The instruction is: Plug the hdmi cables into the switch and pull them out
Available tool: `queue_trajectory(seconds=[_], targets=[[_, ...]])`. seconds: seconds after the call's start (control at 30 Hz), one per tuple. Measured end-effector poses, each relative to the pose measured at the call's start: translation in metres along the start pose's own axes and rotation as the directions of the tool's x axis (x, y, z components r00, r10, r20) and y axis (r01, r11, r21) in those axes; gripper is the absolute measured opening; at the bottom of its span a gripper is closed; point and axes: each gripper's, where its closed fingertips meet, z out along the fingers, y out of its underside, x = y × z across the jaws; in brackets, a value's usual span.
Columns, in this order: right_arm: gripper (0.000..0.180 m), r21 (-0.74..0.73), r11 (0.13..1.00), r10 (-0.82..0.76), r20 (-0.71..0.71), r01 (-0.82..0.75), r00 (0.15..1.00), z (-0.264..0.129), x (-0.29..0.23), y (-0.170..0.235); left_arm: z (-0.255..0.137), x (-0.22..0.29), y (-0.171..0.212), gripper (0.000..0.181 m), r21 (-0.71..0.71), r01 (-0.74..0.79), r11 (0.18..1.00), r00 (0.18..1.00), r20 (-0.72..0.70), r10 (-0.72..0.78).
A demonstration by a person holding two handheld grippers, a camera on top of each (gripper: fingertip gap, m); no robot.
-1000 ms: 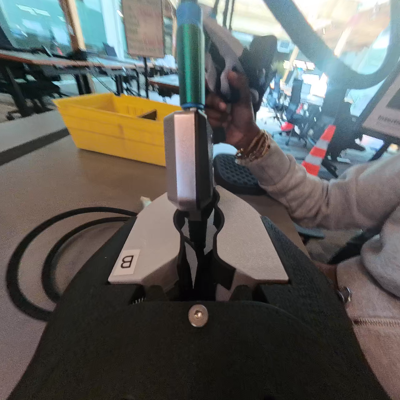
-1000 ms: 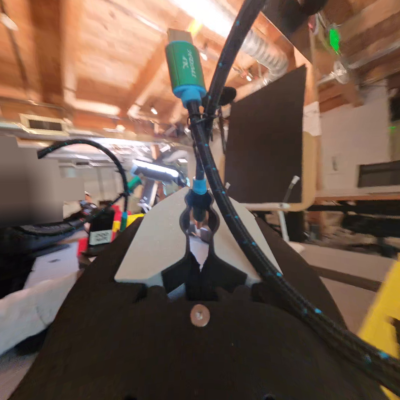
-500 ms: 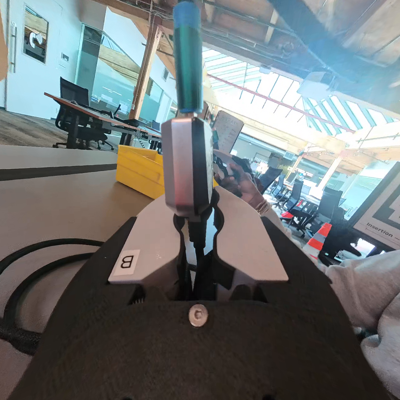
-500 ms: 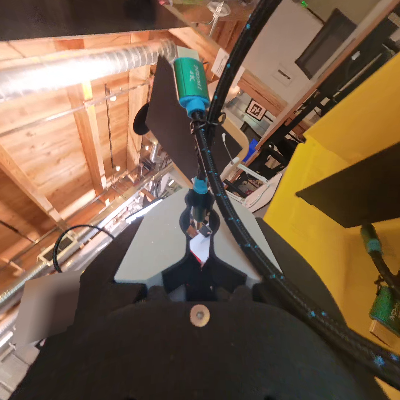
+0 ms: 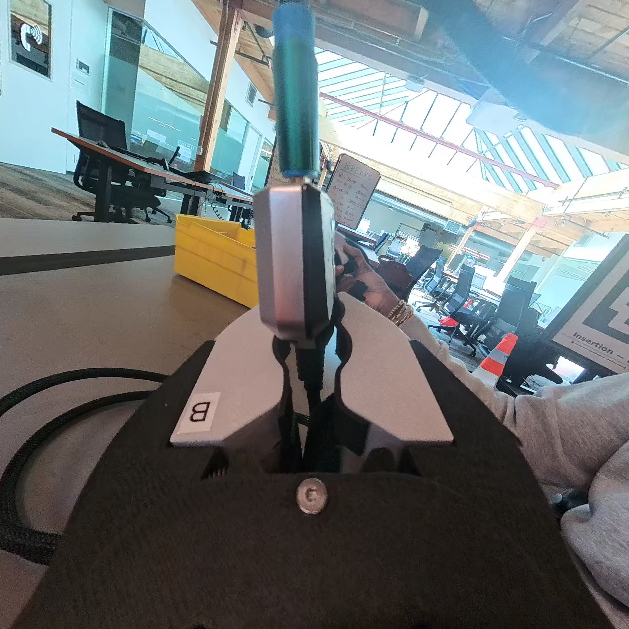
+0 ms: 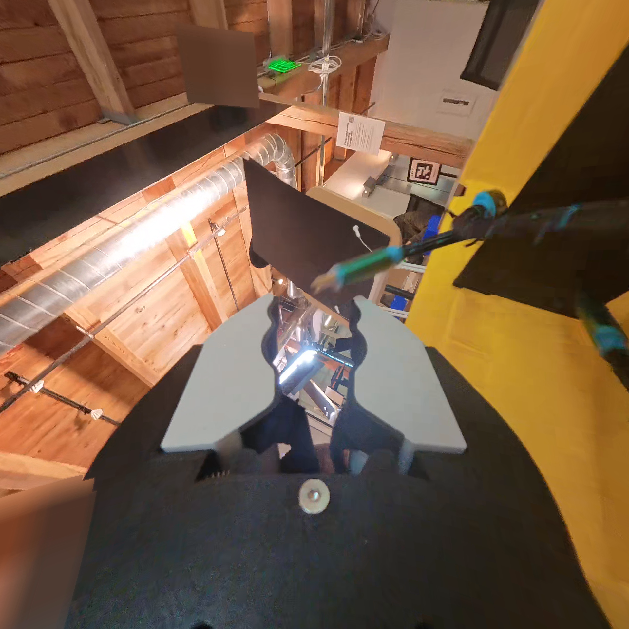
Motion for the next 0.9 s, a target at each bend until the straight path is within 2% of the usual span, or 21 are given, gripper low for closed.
queue_trajectory(seconds=[0.1, 0.2, 0.27, 0.33, 0.4, 0.5, 0.57, 0.63, 0.67, 0.73, 0.77, 0.8, 0.9], targets=[[0.052, -0.044, 0.996, -0.073, 0.013, 0.073, 0.997, 0.002, -0.01, 0.007, 0.001, 0.0, 0.001, 0.021, -0.008, -0.002, 1.0, 1.0, 0.0, 0.002], [0.048, -0.067, 0.984, -0.159, 0.054, 0.162, 0.986, 0.004, -0.024, 0.015, 0.001, 0.0, 0.002, 0.022, -0.012, -0.004, 1.0, 1.0, 0.003, 0.004], [0.035, -0.005, 0.968, -0.251, 0.081, 0.252, 0.965, 0.002, -0.037, 0.01, 0.001, -0.001, 0.002, 0.022, -0.014, -0.005, 1.0, 1.0, 0.007, 0.005], [0.032, 0.068, 0.933, -0.358, 0.087, 0.353, 0.929, -0.004, -0.052, 0.002, 0.001, -0.001, 0.003, 0.022, -0.016, -0.003, 1.0, 1.0, 0.005, 0.003], [0.034, 0.112, 0.876, -0.476, 0.035, 0.47, 0.879, -0.013, -0.061, -0.009, 0.001, -0.001, 0.003, 0.022, -0.02, -0.002, 1.0, 1.0, 0.007, 0.002], [0.029, 0.152, 0.711, -0.657, -0.204, 0.687, 0.726, -0.033, -0.061, -0.041, 0.002, -0.001, 0.005, 0.021, -0.029, -0.008, 1.0, 1.0, 0.01, 0.009], [0.024, 0.047, 0.562, -0.737, -0.425, 0.826, 0.526, -0.048, -0.049, -0.064, 0.002, -0.001, 0.006, 0.022, -0.035, -0.008, 0.999, 1.0, 0.007, 0.009], [0.028, -0.186, 0.46, -0.791, -0.531, 0.868, 0.305, -0.055, -0.024, -0.07, 0.003, -0.001, 0.008, 0.022, -0.045, -0.008, 0.999, 1.0, 0.009, 0.009], [0.031, -0.305, 0.447, -0.828, -0.497, 0.841, 0.26, -0.051, -0.009, -0.061, 0.003, -0.001, 0.008, 0.022, -0.05, -0.01, 0.999, 1.0, 0.01, 0.011], [0.043, -0.477, 0.455, -0.881, -0.366, 0.752, 0.301, -0.04, 0.015, -0.029, 0.003, -0.001, 0.009, 0.021, -0.056, -0.014, 0.998, 1.0, 0.009, 0.015], [0.045, -0.541, 0.437, -0.898, -0.306, 0.719, 0.316, -0.035, 0.022, -0.015, 0.003, -0.001, 0.009, 0.021, -0.056, -0.014, 0.998, 1.0, 0.008, 0.015], [0.044, -0.595, 0.396, -0.918, -0.27, 0.699, 0.291, -0.035, 0.028, -0.007, 0.003, -0.001, 0.009, 0.021, -0.056, -0.014, 0.998, 1.0, 0.007, 0.015], [0.042, -0.726, 0.241, -0.963, -0.261, 0.645, 0.066, -0.045, 0.048, -0.013, 0.003, -0.001, 0.009, 0.021, -0.056, -0.01, 0.998, 1.0, 0.006, 0.01]])
